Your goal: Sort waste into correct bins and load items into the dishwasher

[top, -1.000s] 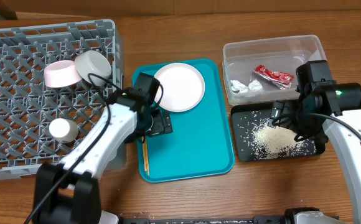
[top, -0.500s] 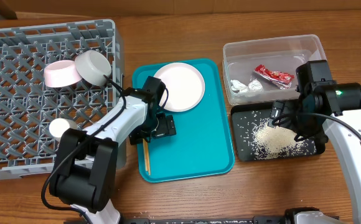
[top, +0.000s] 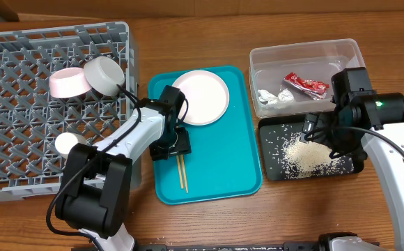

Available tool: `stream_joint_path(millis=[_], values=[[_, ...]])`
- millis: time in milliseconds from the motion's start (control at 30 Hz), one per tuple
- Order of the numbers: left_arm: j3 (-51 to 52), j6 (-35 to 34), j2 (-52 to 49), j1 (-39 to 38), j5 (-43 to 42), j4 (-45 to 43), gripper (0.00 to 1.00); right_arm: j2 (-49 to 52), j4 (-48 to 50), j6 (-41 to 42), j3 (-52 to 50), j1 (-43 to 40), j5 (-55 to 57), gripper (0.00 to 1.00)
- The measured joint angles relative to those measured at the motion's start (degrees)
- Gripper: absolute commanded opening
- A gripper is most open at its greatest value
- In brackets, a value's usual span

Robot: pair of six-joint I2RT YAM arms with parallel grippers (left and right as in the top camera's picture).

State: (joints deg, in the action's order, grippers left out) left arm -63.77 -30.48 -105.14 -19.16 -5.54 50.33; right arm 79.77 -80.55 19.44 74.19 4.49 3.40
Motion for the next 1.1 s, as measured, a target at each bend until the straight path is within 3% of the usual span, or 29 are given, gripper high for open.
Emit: stream_joint_path(millis=[733,1100], values=[[-7.52,-0.42,0.00,0.07,1.92,11.23,0.64,0.00,-0.02,0.02,0.00,0.00,0.02,1.00],[-0.04,-1.16,0.00,0.07,3.52,4.74,0.64,0.00,0.00,0.02,0.00,0.00,0.00,1.00]])
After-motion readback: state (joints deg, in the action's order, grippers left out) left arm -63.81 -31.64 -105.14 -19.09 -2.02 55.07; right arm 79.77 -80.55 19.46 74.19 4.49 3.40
